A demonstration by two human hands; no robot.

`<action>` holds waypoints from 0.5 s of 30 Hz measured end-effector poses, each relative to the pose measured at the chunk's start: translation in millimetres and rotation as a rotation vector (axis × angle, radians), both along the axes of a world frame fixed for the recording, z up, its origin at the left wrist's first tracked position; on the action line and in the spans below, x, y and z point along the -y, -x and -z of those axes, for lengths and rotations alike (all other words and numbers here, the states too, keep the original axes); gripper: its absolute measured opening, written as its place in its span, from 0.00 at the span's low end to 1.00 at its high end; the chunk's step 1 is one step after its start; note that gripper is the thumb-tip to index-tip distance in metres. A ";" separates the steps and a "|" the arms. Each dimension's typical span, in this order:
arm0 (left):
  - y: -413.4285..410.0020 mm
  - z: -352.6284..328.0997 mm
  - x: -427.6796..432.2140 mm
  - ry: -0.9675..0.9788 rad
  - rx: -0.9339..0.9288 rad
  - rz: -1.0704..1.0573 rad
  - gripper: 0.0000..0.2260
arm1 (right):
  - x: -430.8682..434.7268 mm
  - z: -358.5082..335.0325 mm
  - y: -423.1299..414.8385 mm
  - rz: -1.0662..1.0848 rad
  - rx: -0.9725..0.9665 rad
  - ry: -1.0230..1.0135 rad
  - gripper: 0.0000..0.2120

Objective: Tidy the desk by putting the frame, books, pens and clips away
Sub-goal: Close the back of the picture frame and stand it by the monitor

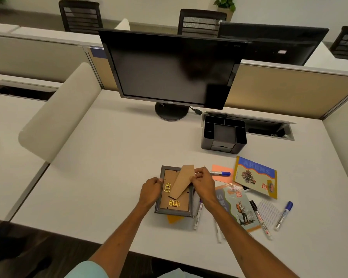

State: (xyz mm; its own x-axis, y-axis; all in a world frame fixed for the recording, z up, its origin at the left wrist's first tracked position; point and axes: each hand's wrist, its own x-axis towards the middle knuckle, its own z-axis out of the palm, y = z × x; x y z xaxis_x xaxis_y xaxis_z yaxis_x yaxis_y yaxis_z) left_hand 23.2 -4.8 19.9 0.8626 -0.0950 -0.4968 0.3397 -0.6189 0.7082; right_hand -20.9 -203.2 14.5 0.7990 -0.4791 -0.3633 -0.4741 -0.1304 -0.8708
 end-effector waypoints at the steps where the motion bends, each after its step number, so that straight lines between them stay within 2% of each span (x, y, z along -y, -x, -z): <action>1: -2.4 -3.4 1.0 0.016 0.001 -0.003 0.18 | 1.5 -3.4 -0.6 -0.011 0.031 -0.019 0.12; 9: -18.9 -16.7 10.7 0.129 -0.096 -0.066 0.17 | 5.6 -29.0 3.3 -0.187 0.163 -0.198 0.18; 15: -22.4 -13.7 18.1 0.285 -0.281 -0.208 0.14 | 18.3 -33.0 12.9 -0.303 0.146 -0.148 0.18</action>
